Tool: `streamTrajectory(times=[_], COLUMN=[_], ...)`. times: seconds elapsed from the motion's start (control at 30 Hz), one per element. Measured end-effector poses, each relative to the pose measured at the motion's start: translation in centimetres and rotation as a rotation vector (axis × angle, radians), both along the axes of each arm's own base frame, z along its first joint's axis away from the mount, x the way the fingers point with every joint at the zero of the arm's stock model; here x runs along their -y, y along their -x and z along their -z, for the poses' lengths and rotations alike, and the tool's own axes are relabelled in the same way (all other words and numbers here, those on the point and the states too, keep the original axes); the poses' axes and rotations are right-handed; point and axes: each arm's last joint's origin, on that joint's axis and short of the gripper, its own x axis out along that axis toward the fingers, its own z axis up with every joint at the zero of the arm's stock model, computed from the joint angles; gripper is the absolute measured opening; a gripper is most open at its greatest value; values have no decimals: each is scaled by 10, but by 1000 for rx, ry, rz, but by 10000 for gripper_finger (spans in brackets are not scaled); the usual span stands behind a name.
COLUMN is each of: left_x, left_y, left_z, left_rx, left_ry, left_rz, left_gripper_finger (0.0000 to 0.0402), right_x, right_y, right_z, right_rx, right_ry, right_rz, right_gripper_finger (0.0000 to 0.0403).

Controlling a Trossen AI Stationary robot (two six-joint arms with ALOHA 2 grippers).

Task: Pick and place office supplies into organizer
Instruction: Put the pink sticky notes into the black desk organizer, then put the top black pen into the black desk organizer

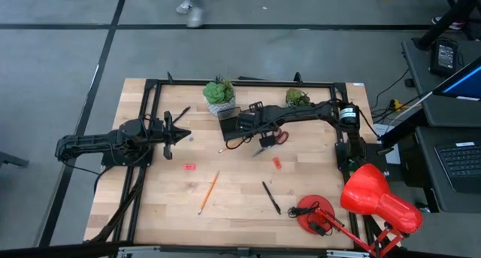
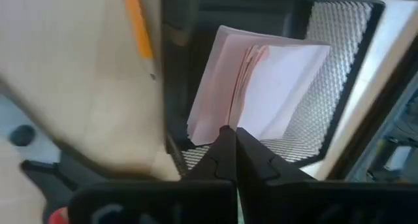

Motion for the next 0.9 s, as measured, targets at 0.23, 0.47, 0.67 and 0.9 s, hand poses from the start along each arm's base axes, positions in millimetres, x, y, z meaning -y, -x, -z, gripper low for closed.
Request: streamTrajectory(times=[0.23,0.47,0.67,0.9], left_x=[0,0,0,0], left_y=[0,0,0,0], left_z=[0,0,0,0], left_rx=[0,0,0,0], left_ry=[0,1,0,0], left_rz=[0,0,0,0], left_gripper_finger=[4,4,4,4], right_x=[0,0,0,2], right_y=[0,0,0,-1], right_z=[0,0,0,-5], right_rx=[2,4,7,11], right_ry=[-5,-5,-4,74], right_rz=[0,4,7,39], right_gripper_finger=[1,26,62,85])
